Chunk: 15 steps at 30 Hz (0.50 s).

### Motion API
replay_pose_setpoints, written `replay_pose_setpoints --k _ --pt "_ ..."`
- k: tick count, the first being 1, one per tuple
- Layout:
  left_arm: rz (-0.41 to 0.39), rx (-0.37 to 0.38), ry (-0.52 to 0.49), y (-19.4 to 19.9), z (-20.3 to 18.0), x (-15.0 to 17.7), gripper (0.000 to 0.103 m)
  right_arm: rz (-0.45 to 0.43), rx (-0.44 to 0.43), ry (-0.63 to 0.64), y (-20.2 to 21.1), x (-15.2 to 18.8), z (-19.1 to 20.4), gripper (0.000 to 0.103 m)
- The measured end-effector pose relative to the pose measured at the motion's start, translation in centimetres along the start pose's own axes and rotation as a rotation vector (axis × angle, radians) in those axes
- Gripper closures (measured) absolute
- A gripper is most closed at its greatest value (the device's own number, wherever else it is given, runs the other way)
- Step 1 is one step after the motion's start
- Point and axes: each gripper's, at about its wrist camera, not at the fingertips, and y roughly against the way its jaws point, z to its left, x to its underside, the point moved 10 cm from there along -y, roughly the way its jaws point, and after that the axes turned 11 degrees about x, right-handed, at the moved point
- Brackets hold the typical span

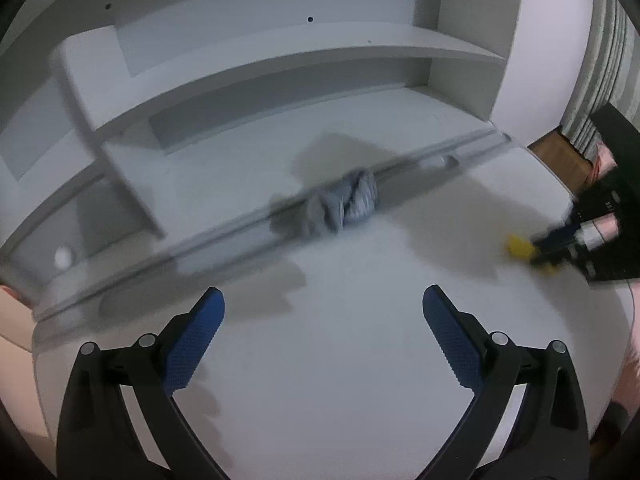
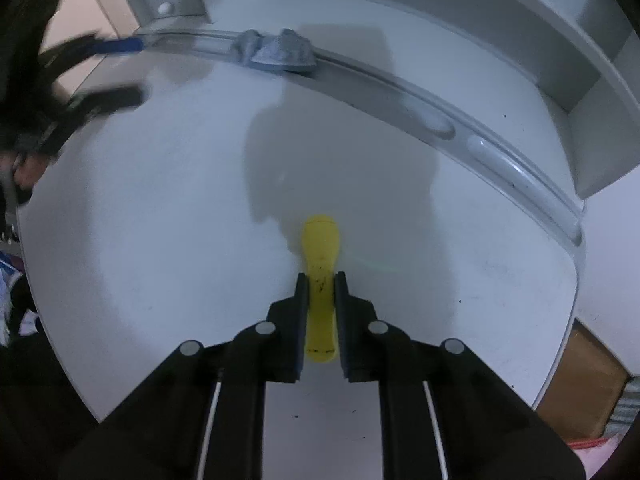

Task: Collect trash
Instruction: 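Grasp the grey cloth with the left tool while the right tool grasps the yellow object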

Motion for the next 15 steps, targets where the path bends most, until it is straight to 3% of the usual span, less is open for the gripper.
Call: replay_pose_setpoints --k 10,11,13,15 --pt "0.034 -0.019 0.040 -7.7 0.3 -4.9 0.009 -0.073 -0.026 -0.095 4.1 5.0 1.8 0.090" --pt "0.036 -0.025 0.041 -8.0 0.2 -4.9 0.015 -0.078 -0.021 -0.101 4.6 5.8 1.6 0.090" --pt "0.065 -0.042 0.043 -8.5 0.1 -4.6 0.073 -0.091 -0.006 -0.130 5.4 7.2 1.3 0.090" --pt "0.080 -0.056 0.070 -8.4 -0.4 -4.3 0.076 -0.114 0.005 -0.193 6.4 8.8 0.5 0.090"
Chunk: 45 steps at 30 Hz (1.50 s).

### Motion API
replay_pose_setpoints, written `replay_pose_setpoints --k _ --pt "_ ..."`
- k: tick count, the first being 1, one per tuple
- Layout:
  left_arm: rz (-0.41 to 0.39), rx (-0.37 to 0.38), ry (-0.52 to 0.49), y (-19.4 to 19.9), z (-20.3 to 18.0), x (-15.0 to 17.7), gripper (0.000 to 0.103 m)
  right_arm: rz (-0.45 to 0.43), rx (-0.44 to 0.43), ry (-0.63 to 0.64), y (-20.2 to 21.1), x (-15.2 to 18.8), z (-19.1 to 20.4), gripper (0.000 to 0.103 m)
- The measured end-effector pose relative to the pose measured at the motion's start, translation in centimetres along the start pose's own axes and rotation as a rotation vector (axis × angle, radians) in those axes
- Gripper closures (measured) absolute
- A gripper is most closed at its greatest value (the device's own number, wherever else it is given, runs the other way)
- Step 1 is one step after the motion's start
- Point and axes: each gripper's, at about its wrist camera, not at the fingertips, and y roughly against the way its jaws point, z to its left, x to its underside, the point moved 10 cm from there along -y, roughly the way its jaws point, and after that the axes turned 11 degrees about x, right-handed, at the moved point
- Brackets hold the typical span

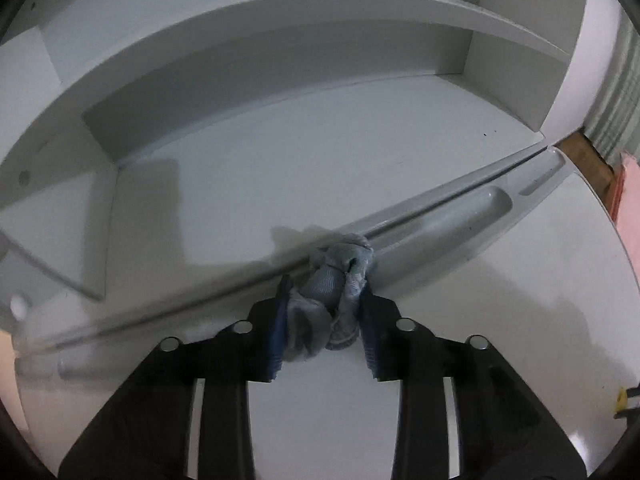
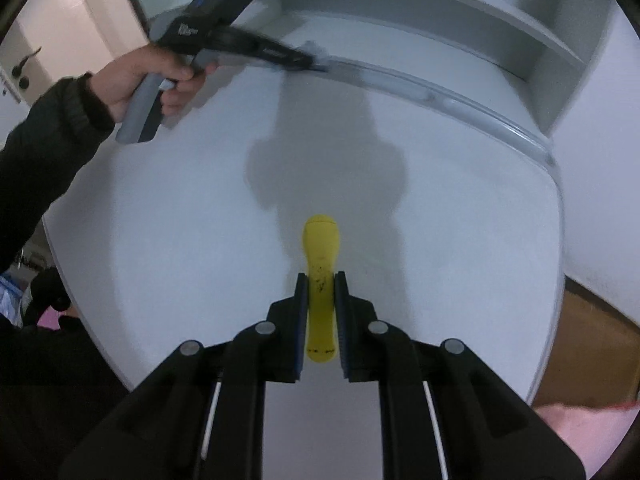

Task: Collect trash
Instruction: 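Grasp the grey cloth with the left tool while the right tool grasps the yellow object, then carry the grey cloth and yellow object over the black bin and open both tools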

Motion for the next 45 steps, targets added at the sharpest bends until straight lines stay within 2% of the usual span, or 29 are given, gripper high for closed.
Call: replay_pose_setpoints --k 4,6,8,10,11,14,17,20,21,23,28,32,34,36,37,42,45 --pt "-0.041 0.016 -0.040 2.3 -5.2 0.5 0.078 -0.063 0.044 -0.169 3.5 3.9 -3.8 0.090" --pt "-0.064 0.082 -0.086 3.8 -9.9 1.0 0.078 -0.089 0.085 -0.293 5.2 6.9 -5.9 0.090" --pt "-0.089 0.169 -0.158 5.6 -16.4 2.1 0.078 -0.111 0.123 -0.406 7.2 10.5 -7.7 0.089" --pt "-0.108 0.264 -0.249 7.4 -23.5 3.7 0.078 -0.126 0.163 -0.530 8.8 15.1 -9.7 0.089" --pt "-0.112 0.315 -0.302 8.3 -27.3 4.8 0.078 -0.131 0.181 -0.610 9.8 18.5 -10.8 0.089" --pt "-0.089 0.477 -0.458 10.5 -38.7 9.6 0.078 -0.120 0.254 -0.770 11.5 26.6 -12.8 0.089" --pt "-0.053 0.593 -0.603 11.7 -48.3 15.3 0.078 -0.074 0.341 -0.952 12.5 36.2 -14.2 0.089" --pt "0.009 0.697 -0.711 11.4 -56.1 22.0 0.078 -0.032 0.411 -1.125 13.1 45.5 -14.4 0.089" --pt "0.047 0.727 -0.742 10.6 -58.4 24.7 0.078 -0.023 0.420 -1.162 12.9 47.3 -13.9 0.089" --pt "0.107 0.741 -0.781 8.3 -61.4 28.6 0.077 0.005 0.430 -1.244 11.9 51.7 -13.5 0.089" --pt "0.319 0.725 -0.779 0.4 -64.8 38.0 0.077 0.066 0.417 -1.381 8.6 59.0 -13.0 0.089" --pt "0.399 0.664 -0.782 -5.7 -64.9 43.1 0.077 0.117 0.390 -1.481 4.3 62.6 -12.2 0.089" --pt "0.440 0.634 -0.769 -8.5 -64.6 44.7 0.077 0.142 0.366 -1.515 2.5 63.4 -11.6 0.089" --pt "0.518 0.633 -0.700 -10.7 -64.8 45.9 0.077 0.169 0.338 -1.519 0.4 63.3 -11.7 0.089" --pt "0.530 0.637 -0.677 -11.1 -65.1 46.0 0.077 0.182 0.340 -1.517 -0.3 63.7 -11.6 0.089" --pt "0.533 0.625 -0.728 -11.4 -64.3 47.2 0.077 0.217 0.311 -1.522 -2.0 64.1 -10.8 0.089" --pt "0.532 0.637 -0.733 -10.7 -64.0 46.8 0.077 0.224 0.316 -1.522 -2.0 63.8 -10.3 0.089"
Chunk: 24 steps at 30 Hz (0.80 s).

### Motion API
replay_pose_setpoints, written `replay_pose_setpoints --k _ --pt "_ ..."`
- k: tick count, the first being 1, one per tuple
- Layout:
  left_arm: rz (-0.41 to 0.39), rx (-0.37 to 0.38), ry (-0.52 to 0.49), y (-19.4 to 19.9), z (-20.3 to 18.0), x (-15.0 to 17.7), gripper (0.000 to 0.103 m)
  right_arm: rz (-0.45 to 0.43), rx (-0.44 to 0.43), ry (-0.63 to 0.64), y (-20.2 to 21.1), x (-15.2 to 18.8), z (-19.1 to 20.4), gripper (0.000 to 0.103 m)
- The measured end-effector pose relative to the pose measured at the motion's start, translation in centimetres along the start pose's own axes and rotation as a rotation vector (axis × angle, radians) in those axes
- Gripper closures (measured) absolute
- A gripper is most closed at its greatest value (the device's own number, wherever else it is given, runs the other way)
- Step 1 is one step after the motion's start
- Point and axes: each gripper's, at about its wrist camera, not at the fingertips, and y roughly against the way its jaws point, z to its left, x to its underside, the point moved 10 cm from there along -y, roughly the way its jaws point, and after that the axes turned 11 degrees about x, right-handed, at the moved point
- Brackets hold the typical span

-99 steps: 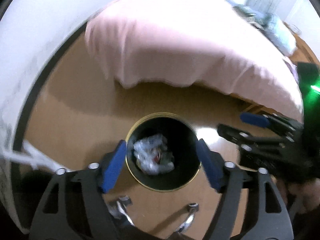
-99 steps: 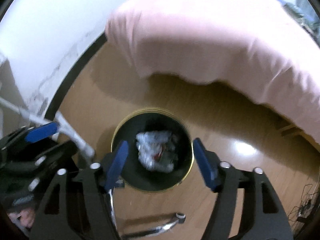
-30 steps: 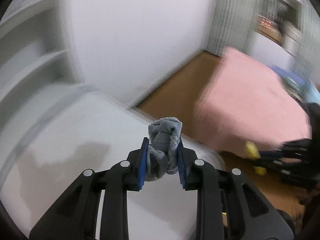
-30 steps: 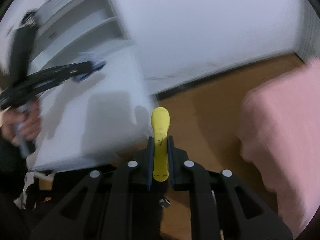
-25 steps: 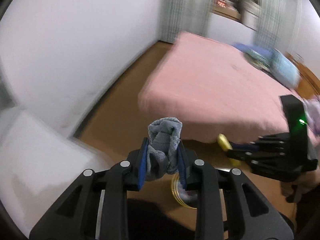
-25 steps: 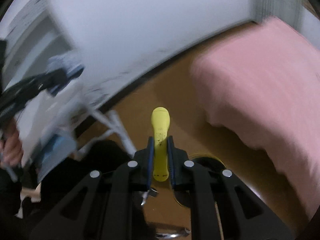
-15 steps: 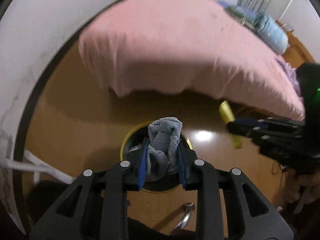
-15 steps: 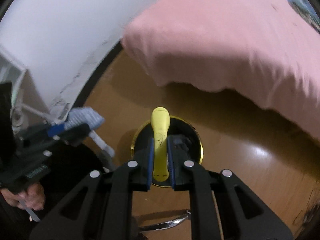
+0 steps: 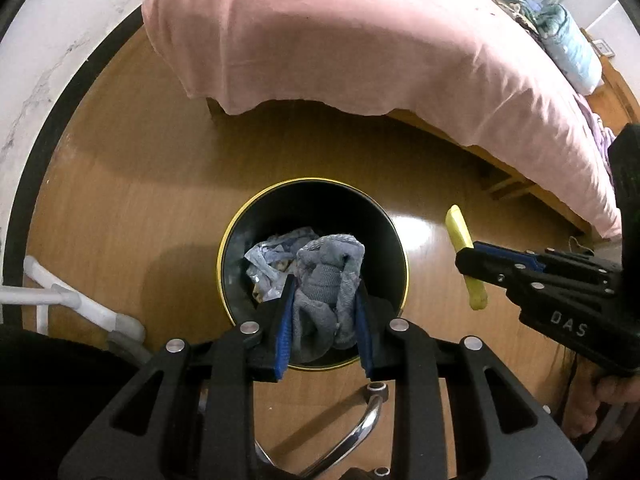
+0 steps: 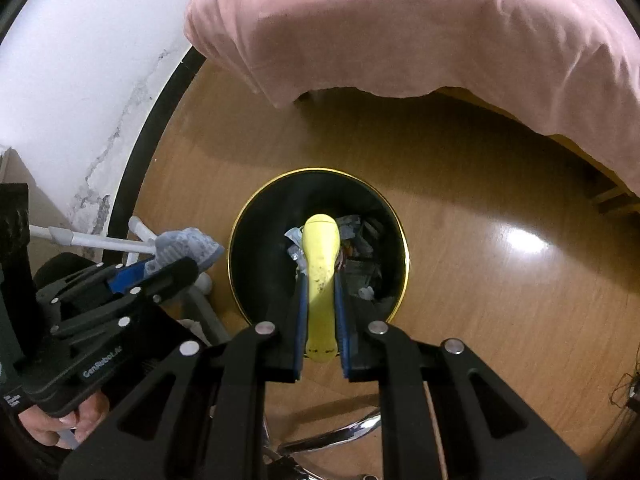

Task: Collect trash
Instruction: 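Carry the grey cloth and yellow object over the black bin and open both tools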

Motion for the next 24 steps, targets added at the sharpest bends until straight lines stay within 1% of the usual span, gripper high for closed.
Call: replay_pose_setpoints --k 4,11,17,18,19,20,21,22,23,24 --pt "-0.026 0.026 0.008 0.8 0.0 -0.1 0.077 0.004 0.012 0.012 -0.6 0.1 0.6 0.089" --pt "-0.056 0.039 0.025 2.3 0.5 0.0 0.077 0.007 0.020 0.056 -0.7 0.1 2.2 0.089" --pt "-0.069 0.041 0.034 3.0 0.8 0.2 0.077 -0.013 0.013 0.071 0.0 -0.5 3.4 0.089" --pt "-0.069 0.042 0.036 3.1 0.9 0.2 0.077 -0.016 0.017 0.072 0.1 -0.5 3.4 0.088" --pt "-0.072 0.042 0.038 3.2 0.9 0.3 0.077 -0.019 0.021 0.073 0.2 -0.5 3.4 0.085" --pt "-0.074 0.042 0.037 3.3 0.9 0.3 0.077 -0.026 0.021 0.071 0.4 -0.6 3.4 0.075" --pt "-0.074 0.042 0.037 3.3 0.9 0.3 0.077 -0.033 0.022 0.068 0.6 -0.7 3.3 0.059" --pt "-0.074 0.042 0.036 3.3 0.8 0.3 0.077 -0.042 0.023 0.064 0.8 -0.7 3.2 0.052" --pt "-0.074 0.041 0.034 3.3 0.8 0.4 0.077 -0.053 0.026 0.060 1.0 -0.8 3.0 0.047" --pt "-0.073 0.040 0.032 3.3 0.8 0.4 0.077 -0.054 0.026 0.058 1.2 -0.9 3.0 0.047"
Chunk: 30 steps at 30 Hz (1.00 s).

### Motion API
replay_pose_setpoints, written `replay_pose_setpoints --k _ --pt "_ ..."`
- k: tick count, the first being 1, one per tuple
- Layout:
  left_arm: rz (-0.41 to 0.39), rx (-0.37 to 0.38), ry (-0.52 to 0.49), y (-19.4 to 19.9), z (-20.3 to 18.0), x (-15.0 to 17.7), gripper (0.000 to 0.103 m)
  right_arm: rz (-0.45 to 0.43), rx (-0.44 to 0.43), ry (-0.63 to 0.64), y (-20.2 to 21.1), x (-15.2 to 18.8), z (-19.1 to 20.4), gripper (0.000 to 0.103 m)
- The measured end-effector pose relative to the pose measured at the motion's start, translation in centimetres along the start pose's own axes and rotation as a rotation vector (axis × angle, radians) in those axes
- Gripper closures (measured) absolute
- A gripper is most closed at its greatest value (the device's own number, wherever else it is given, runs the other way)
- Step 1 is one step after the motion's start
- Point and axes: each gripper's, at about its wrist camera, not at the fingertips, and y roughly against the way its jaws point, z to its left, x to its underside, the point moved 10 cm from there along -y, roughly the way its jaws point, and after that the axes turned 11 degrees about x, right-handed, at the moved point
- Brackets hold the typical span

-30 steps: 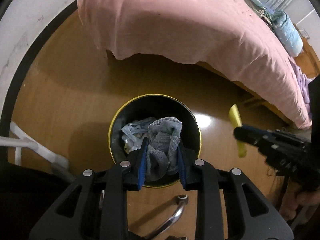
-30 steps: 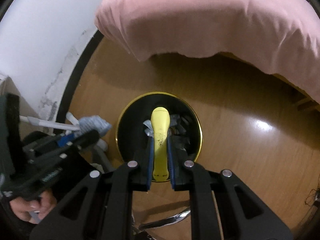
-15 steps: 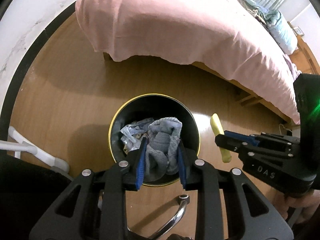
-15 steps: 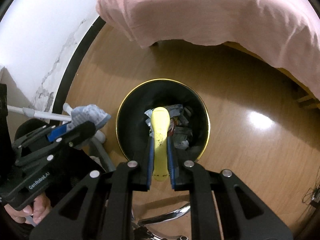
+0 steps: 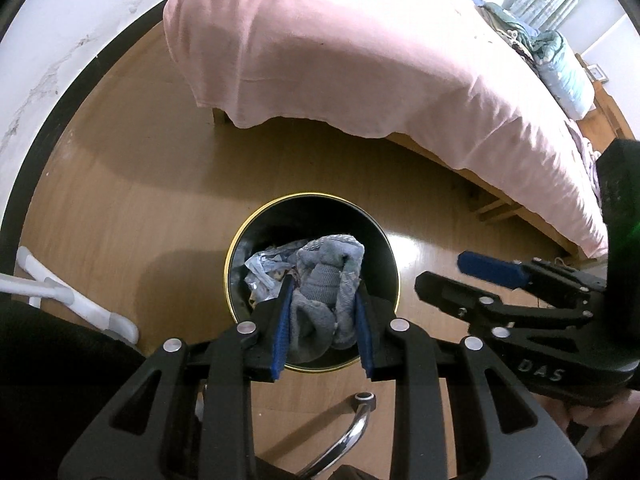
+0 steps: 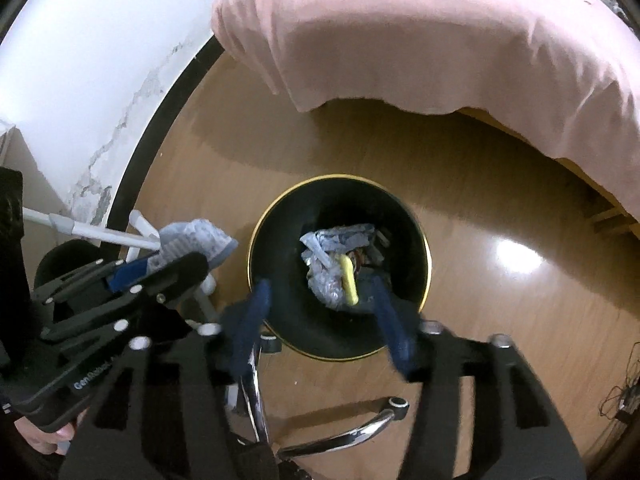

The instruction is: Collect trash

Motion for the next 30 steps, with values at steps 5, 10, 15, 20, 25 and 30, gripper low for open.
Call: replay_pose_setpoints --k 5,10,15,20,25,30 --pt "0.006 -0.004 -0.005 -0.2 -0.1 0.0 0.077 -0.012 0.003 -0.030 0.4 -0.3 -0.8 0.039" --pt "0.005 -0.021 -0.020 -0.1 -0.1 -0.1 0.059 -0.022 0.012 -0.046 0.8 -0.4 -1.4 0.032" --pt "-0.001 -0.029 0.005 0.0 0.4 -0.2 0.039 -0.033 0.017 -0.075 1.1 -0.7 -2.4 0.029" --pt "-0.036 -0.057 -0.019 1.0 0.3 -0.6 0.029 -0.063 0.027 -0.088 2.4 -1.1 -3.1 0.024" --pt "-0.144 -0.174 -0.145 6.6 -0.7 -2.2 0.010 -0.188 0.128 -0.051 6.3 -3.5 -3.4 0.011" --pt "-0.318 -0.250 -0.189 18.3 -0.8 -3.5 0.007 -0.362 0.147 0.033 13.6 -7.4 0.7 0.007"
